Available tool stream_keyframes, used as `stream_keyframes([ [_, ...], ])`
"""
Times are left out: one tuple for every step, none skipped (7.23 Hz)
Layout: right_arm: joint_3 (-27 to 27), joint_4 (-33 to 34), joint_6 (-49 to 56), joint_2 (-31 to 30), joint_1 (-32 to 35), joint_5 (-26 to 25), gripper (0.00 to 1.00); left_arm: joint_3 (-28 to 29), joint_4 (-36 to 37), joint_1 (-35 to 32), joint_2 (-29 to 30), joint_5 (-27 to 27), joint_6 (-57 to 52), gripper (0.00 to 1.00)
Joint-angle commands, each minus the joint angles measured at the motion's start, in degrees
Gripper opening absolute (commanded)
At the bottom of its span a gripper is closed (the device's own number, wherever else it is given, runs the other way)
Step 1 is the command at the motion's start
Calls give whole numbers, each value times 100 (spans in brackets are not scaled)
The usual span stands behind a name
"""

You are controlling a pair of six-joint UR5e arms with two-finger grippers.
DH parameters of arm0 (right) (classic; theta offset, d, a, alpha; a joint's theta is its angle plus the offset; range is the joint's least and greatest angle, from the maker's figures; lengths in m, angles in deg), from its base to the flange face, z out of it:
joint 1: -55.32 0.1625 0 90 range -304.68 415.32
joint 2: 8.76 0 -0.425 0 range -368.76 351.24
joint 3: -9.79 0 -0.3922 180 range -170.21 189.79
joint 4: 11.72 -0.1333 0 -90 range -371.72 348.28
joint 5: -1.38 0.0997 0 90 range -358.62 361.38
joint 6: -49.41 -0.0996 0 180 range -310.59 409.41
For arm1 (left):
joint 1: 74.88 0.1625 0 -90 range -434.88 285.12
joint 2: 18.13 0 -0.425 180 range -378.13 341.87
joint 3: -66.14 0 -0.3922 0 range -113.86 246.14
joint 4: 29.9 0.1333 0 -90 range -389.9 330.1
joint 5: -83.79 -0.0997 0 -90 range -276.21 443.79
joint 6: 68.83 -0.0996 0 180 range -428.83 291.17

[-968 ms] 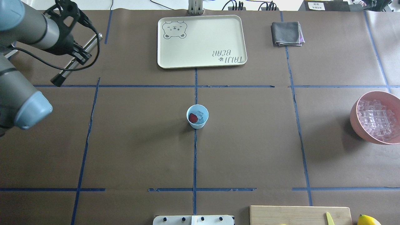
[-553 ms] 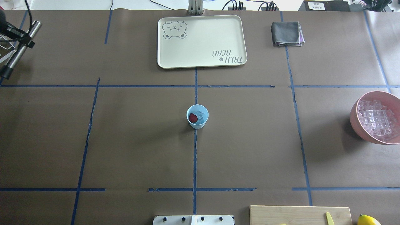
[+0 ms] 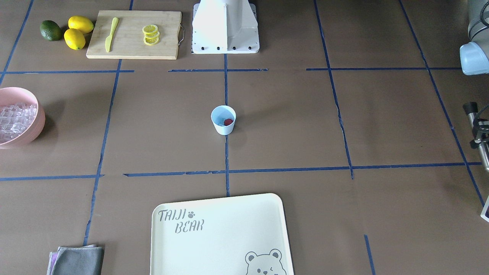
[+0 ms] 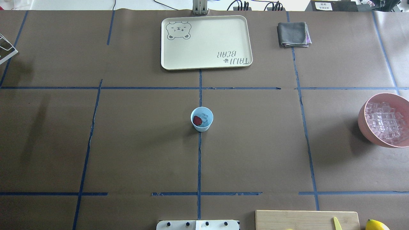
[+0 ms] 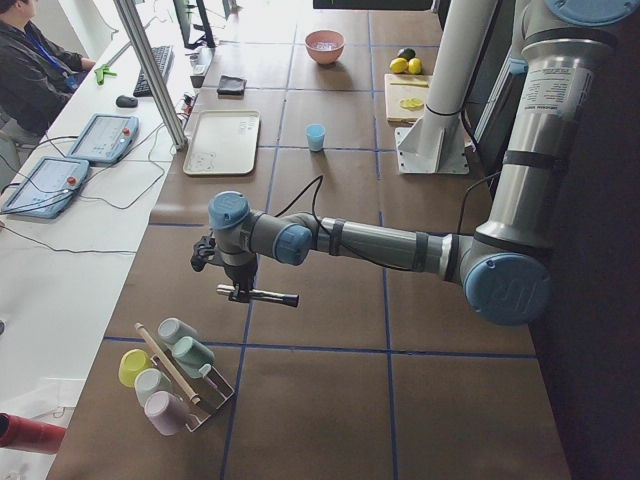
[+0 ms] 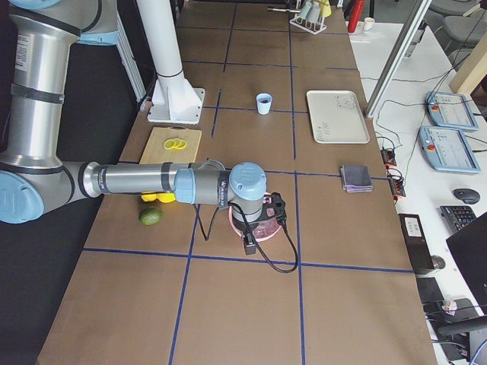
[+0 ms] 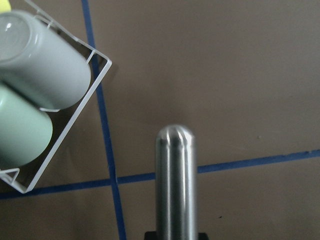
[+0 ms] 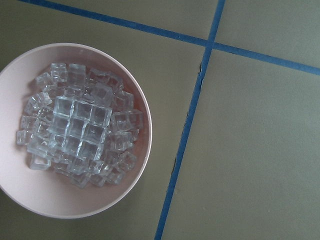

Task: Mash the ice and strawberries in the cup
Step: 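Lay the metal rod down at the table edge and open the left gripper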

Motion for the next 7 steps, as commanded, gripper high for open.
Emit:
stream_keyframes([
  [7, 0, 0, -8, 0, 0, 99, 186, -217, 8, -52, 1, 484, 11],
  [-2, 0, 0, 0, 0, 0, 99, 195, -646, 147, -217, 1, 845, 11],
  [-2, 0, 0, -8, 0, 0, 99, 291, -1033, 366, -332, 1, 1022, 11],
  [-2, 0, 0, -8, 0, 0, 99, 291, -1420, 681, -446, 1, 1476, 11],
  [-2, 0, -9, -8, 0, 0, 99, 335, -1763, 937, -552, -16, 1777, 11],
  [7, 0, -9, -17, 0, 0, 99, 370, -1932, 1078, -640, -16, 1797, 11],
  [7, 0, -9, -17, 0, 0, 99, 379, -1933, 1158, -658, -16, 1797, 12],
])
